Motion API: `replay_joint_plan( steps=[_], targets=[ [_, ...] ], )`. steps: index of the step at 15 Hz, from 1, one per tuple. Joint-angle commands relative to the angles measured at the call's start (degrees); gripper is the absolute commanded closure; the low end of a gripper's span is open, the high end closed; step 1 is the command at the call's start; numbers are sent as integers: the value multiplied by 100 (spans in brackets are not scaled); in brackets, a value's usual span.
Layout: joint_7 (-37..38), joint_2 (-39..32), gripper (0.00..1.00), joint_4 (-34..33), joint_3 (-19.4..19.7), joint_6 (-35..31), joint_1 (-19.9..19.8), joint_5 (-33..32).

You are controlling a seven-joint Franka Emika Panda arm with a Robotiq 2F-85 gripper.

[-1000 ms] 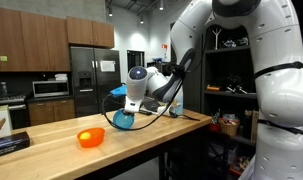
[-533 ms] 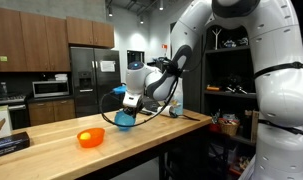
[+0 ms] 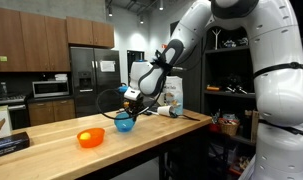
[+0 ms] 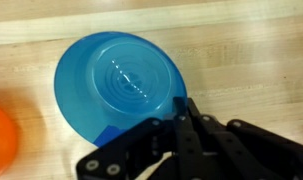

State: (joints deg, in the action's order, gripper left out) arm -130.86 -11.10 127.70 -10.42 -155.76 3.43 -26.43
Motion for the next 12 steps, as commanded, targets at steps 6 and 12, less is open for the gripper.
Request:
replay_joint_plan(
  steps=[6,12],
  targets=[
    [-1878,-213,99,41,-1106,99,-850,2653],
    [-1812,-349,99,83,-2064,110,-1804,2602]
  ],
)
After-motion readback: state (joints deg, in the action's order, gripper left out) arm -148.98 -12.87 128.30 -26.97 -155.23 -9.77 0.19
